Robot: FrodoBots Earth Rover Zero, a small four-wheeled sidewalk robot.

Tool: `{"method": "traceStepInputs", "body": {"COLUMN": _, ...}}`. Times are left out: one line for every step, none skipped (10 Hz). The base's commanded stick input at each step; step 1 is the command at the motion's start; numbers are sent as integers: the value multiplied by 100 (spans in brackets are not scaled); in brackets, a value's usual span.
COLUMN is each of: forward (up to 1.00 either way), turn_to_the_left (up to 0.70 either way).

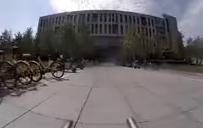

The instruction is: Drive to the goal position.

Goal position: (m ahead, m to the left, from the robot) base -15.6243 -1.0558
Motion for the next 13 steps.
{"method": "traceStepInputs", "body": {"forward": -70, "turn_to_the_left": 35}}
{"method": "traceStepInputs", "body": {"forward": -70, "turn_to_the_left": 35}}
{"method": "traceStepInputs", "body": {"forward": -70, "turn_to_the_left": 35}}
{"method": "traceStepInputs", "body": {"forward": -70, "turn_to_the_left": 35}}
{"method": "traceStepInputs", "body": {"forward": -70, "turn_to_the_left": 35}}
{"method": "traceStepInputs", "body": {"forward": -70, "turn_to_the_left": 35}}
{"method": "traceStepInputs", "body": {"forward": -70, "turn_to_the_left": 35}}
{"method": "traceStepInputs", "body": {"forward": -70, "turn_to_the_left": 35}}
{"method": "traceStepInputs", "body": {"forward": -70, "turn_to_the_left": 35}}
{"method": "traceStepInputs", "body": {"forward": -70, "turn_to_the_left": 35}}
{"method": "traceStepInputs", "body": {"forward": -70, "turn_to_the_left": 35}}
{"method": "traceStepInputs", "body": {"forward": -70, "turn_to_the_left": 35}}
{"method": "traceStepInputs", "body": {"forward": -70, "turn_to_the_left": 35}}
